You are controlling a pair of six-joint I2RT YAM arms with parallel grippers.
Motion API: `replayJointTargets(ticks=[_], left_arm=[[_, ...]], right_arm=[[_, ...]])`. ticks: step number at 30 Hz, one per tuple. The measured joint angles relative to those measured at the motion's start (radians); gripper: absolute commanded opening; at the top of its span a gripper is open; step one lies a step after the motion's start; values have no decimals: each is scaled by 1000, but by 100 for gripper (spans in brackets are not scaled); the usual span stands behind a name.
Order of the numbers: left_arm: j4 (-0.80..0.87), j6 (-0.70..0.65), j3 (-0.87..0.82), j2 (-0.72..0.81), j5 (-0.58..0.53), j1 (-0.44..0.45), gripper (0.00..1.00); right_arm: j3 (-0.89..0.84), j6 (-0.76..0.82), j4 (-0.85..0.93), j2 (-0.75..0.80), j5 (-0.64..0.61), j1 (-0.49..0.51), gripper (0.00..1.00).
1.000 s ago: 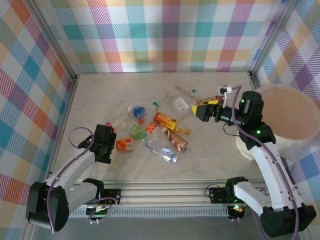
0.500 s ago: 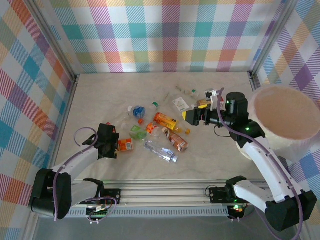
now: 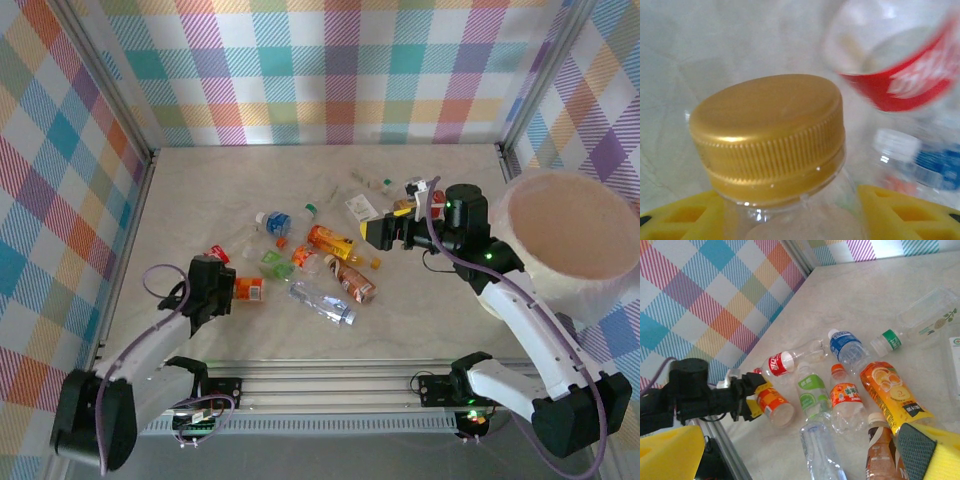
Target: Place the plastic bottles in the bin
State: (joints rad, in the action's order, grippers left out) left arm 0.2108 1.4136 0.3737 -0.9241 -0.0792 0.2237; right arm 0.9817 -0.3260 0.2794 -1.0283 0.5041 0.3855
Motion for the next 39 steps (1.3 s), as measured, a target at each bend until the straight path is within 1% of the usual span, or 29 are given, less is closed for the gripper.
replayJointTargets(ticks=[4, 6, 8, 11, 13, 18, 21, 25, 33, 39], left_arm=[[-3, -151, 14, 167, -3, 10, 58], [-6, -226, 43, 198, -2, 27, 57], [-15, -301, 94, 189, 8, 67, 57], [-70, -414, 192, 113, 37, 157, 57], [-127, -484, 260, 27, 68, 218, 57], [-243, -610, 382, -159, 148, 326, 57], [-301, -650, 413, -219, 193, 357, 57], [-360, -683, 438, -262, 254, 371, 57], [-446, -701, 459, -285, 356, 378, 57], [-488, -701, 471, -311, 428, 379, 57]], right_arm=[[-6, -8, -18, -4, -6, 5, 100], [-7, -13, -34, -7, -5, 9, 100], [-8, -21, -56, -13, 3, 15, 100], [-8, -31, -86, -37, 20, 30, 100], [-8, -33, -98, -60, 34, 48, 100], [-7, -29, -92, -117, 48, 92, 100], [-7, -24, -75, -143, 54, 115, 100], [-7, -26, -69, -179, 64, 137, 100], [6, -33, -77, -268, 118, 188, 100], [13, -34, -103, -294, 175, 204, 100]])
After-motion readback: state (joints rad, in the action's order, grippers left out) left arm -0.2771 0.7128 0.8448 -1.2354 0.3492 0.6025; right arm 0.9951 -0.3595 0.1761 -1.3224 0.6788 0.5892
